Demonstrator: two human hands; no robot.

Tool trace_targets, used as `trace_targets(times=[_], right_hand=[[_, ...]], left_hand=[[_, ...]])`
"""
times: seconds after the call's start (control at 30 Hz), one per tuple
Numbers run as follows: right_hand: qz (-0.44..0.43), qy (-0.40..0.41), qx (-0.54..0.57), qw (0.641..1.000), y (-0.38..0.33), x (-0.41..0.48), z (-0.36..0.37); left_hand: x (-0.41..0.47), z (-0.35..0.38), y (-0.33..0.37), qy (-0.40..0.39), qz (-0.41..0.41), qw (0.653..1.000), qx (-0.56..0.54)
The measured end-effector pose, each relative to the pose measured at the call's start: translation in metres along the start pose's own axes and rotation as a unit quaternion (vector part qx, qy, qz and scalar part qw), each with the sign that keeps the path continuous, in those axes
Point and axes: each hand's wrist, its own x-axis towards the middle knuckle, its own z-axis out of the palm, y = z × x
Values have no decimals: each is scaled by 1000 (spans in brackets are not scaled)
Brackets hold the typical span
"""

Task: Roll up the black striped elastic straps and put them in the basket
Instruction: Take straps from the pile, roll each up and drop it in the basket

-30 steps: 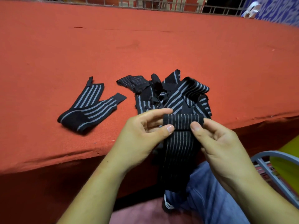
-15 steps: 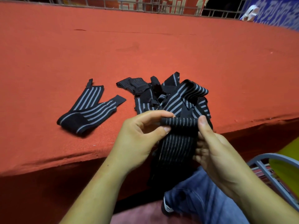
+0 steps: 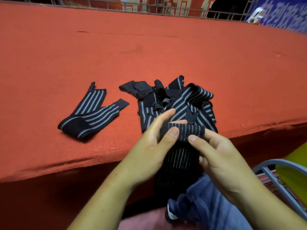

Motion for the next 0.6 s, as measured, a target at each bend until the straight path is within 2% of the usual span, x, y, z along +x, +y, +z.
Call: trace_targets(times=[0.27, 0.47, 0.6], right_hand=[[-53, -28, -115, 992, 1, -3, 5], [-85, 10, -102, 991, -1, -1, -1], [-73, 19, -83, 994, -1, -3, -5]], left_hand=[[-3, 9, 0, -2, 8, 999, 45], [0, -2, 5, -6, 19, 996, 87], [1, -7, 3, 9, 18, 997, 68]])
